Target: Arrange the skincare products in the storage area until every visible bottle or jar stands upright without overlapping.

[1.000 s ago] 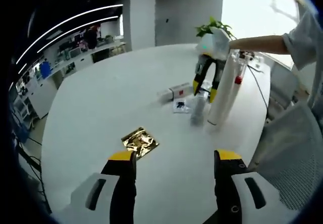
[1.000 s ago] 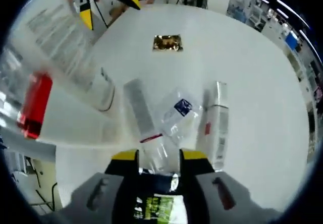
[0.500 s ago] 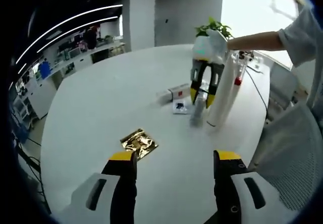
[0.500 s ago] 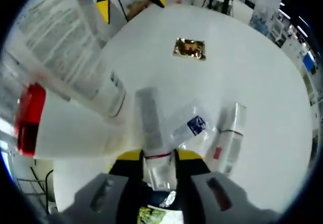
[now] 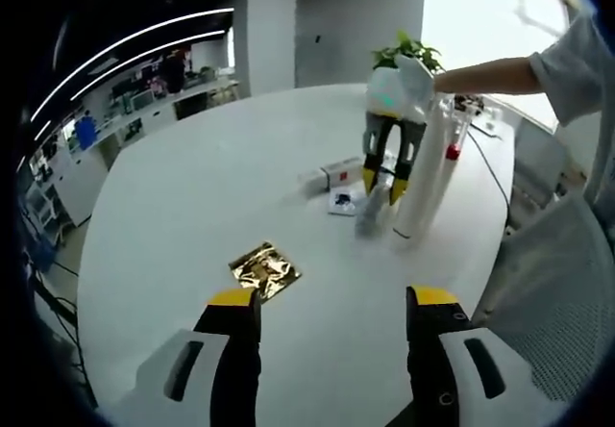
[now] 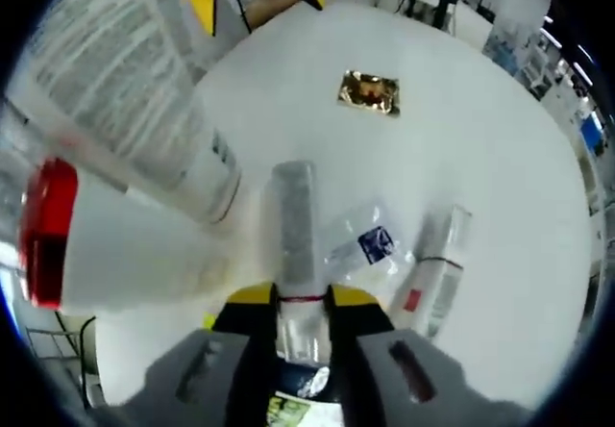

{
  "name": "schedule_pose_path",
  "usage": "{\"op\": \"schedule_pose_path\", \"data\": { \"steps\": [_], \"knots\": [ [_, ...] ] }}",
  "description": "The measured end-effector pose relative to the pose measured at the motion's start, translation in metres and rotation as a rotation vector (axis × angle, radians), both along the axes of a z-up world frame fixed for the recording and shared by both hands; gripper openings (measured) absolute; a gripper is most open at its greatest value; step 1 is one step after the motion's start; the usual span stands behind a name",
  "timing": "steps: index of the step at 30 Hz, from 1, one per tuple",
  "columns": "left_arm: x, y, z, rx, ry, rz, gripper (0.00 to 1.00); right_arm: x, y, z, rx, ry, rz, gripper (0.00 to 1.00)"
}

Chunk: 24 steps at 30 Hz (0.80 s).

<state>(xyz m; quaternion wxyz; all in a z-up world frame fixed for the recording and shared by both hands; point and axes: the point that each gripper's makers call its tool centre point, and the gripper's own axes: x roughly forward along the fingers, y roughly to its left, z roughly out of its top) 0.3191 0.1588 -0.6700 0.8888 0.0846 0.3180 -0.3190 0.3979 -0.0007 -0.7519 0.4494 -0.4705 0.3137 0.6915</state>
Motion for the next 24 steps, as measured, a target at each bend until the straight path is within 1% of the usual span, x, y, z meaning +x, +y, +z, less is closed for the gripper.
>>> {"op": "schedule_pose_path", "data": {
  "steps": [1, 2, 7, 11, 15, 19, 23, 24],
  "knots": [
    [0.0, 0.0, 0.0, 0.0, -0.001, 0.001, 0.58, 0.0, 0.0, 0.0, 0.001, 0.0, -0.003, 0.19],
    [0.0, 0.0, 0.001, -0.001, -0.002, 0.001, 0.58, -0.002, 0.0, 0.001, 0.001, 0.023, -0.017, 0.18],
    [-0.001, 0.002, 0.003, 0.003, -0.007, 0.003, 0.58, 0.005, -0.005, 0.006, 0.009, 0.016, -0.045, 0.18],
    [-0.001, 0.001, 0.003, 0.005, -0.011, 0.001, 0.58, 0.005, -0.009, 0.012, 0.023, 0.024, -0.068, 0.18],
    [-0.002, 0.0, 0.005, 0.009, -0.014, 0.0, 0.58, 0.01, -0.014, 0.018, 0.042, 0.01, -0.104, 0.18],
    [-0.002, -0.001, 0.008, 0.015, -0.019, -0.006, 0.58, 0.011, -0.02, 0.023, 0.043, -0.002, -0.131, 0.18],
    [-0.002, -0.002, 0.013, 0.02, -0.033, -0.011, 0.59, 0.015, -0.025, 0.03, 0.063, -0.019, -0.184, 0.18],
    [-0.002, -0.002, 0.014, 0.023, -0.035, -0.012, 0.59, 0.017, -0.027, 0.033, 0.07, -0.025, -0.208, 0.18]
  ]
}}
